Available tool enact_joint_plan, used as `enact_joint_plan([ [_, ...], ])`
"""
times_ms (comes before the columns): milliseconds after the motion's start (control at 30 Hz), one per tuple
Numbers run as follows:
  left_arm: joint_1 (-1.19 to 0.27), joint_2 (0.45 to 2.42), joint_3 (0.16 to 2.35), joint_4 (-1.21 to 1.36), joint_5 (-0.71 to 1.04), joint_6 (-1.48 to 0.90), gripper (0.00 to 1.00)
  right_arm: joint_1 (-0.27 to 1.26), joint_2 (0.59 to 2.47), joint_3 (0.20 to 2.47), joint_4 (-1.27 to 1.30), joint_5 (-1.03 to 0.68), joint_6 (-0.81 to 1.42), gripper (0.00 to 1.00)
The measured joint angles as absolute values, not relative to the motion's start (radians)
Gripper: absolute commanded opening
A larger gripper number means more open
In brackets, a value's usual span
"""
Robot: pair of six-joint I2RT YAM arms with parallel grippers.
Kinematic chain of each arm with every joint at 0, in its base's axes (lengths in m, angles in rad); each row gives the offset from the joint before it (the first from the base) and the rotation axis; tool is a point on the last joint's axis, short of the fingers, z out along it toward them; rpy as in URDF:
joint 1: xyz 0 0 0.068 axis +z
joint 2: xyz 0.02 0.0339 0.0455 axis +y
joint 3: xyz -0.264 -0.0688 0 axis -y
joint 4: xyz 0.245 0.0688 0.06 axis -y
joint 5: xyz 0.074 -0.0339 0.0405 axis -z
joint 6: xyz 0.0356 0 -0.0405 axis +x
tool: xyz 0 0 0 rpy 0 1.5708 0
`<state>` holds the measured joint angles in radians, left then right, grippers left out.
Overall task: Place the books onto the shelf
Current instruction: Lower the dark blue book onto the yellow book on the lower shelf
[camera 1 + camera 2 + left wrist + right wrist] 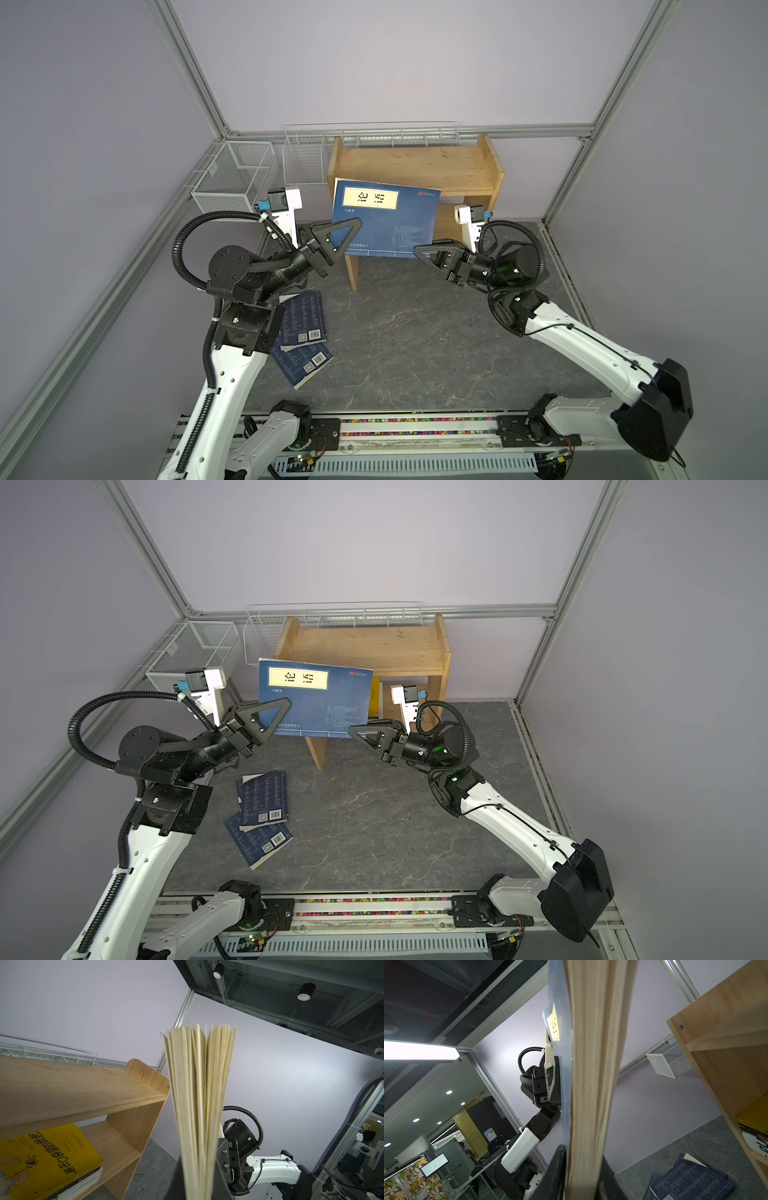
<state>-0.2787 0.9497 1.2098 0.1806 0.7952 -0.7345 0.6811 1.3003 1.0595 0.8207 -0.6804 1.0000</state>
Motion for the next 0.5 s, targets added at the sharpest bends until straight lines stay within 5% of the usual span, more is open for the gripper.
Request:
enact_joint_plan([
  [167,-0.274,0.951,1.177,0.209,0.755,-0.759,0.05,0.677,1.328,1.059,0.874,-0.671,1.049,0.08],
  [367,-0.274,0.955,1.173,0.201,0.686,-0.769,0.71,0.666,1.334,1.039,0.881,-0.656,1.079,0.06],
  [500,-0.275,0.946,1.173,0.126,0.605,-0.741,0.87,0.641,1.333,0.995,0.866,-0.643,1.094,0.06],
])
